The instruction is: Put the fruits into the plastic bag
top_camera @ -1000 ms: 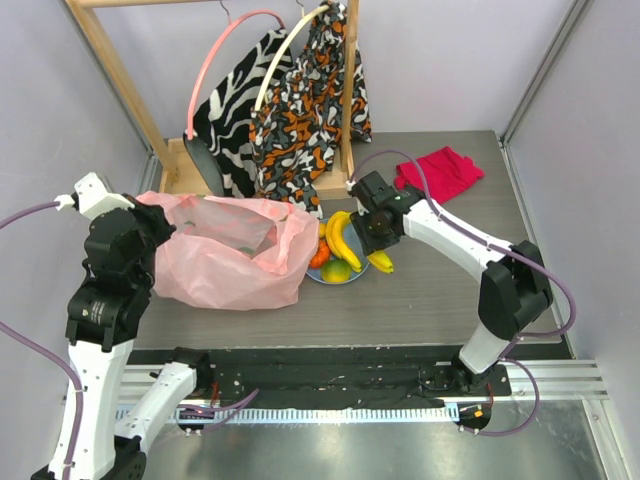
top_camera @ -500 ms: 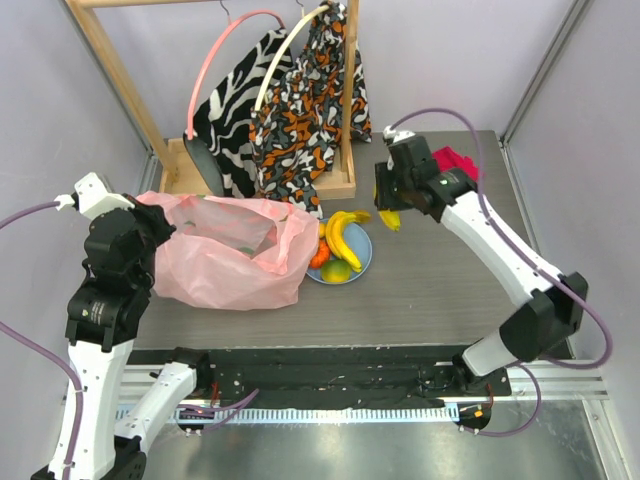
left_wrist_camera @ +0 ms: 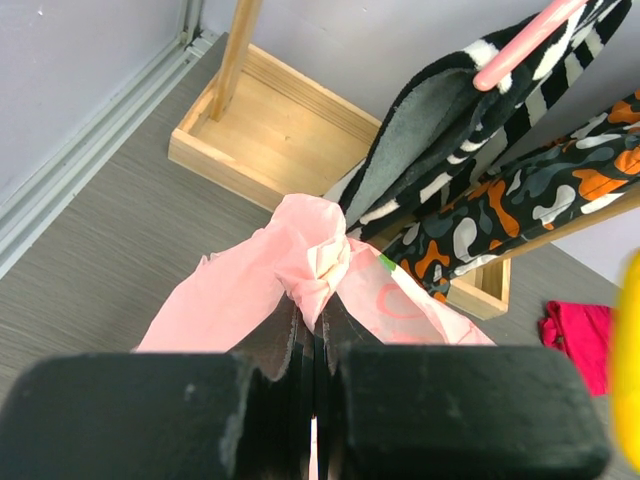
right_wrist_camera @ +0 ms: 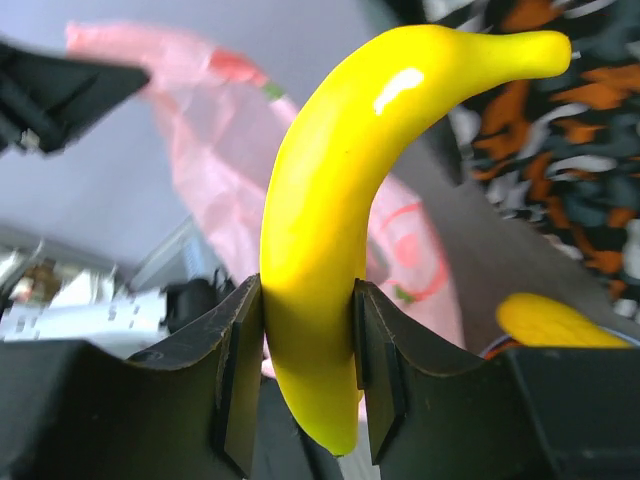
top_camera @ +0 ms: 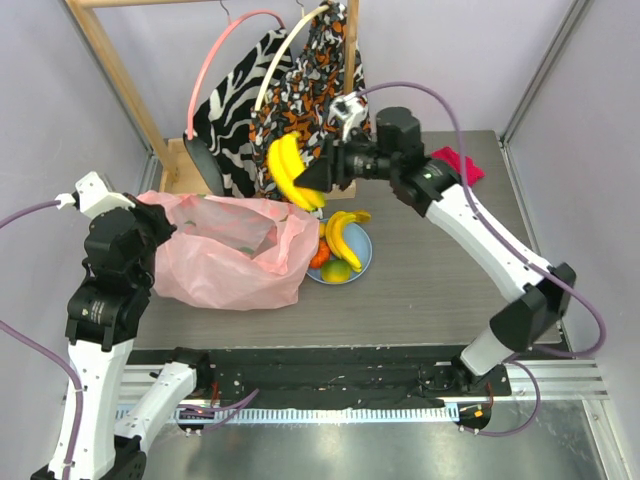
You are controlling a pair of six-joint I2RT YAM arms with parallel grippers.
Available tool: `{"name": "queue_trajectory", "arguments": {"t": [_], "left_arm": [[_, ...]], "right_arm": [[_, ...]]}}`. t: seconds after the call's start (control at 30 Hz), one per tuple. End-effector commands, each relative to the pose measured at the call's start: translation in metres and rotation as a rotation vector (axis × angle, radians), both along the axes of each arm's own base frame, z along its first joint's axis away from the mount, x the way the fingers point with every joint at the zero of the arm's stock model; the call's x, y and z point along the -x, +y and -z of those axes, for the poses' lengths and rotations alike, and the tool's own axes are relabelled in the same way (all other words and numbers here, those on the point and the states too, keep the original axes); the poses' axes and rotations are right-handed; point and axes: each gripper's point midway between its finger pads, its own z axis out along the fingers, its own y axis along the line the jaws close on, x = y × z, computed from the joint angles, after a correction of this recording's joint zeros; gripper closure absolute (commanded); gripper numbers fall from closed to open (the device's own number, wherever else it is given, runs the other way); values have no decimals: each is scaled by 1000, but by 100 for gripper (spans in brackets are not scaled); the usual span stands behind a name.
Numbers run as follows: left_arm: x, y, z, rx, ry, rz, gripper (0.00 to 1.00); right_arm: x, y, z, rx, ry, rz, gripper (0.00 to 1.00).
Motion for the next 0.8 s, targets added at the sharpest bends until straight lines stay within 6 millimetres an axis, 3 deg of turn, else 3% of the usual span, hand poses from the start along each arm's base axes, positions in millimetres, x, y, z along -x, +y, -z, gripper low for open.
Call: {"name": "queue_trajectory", "arguments": {"t": [0.0,0.07,0.23,0.3,0.53,0.77], "left_arm": [[-3,-2,-19,16,-51,12,100],[-4,-1,-20,19,-61,6,100],[-4,-3,-22,19,-56,15,100],[-2,-3,-21,24,-50,12,100],[3,1,-22,18,-52,-3,100],[1,-1,-21,22,-47,4,100]], "right_arm": [[53,35,-9,-7,-4,-293,99],[66,44,1,31,-12,-344,99],[70,61,30,127,-40,-365,99],[76,67,25,138,-85,-393,99],[93,84,40,194,-90,-489,99],[68,95,70,303,-195,-450,99]]}}
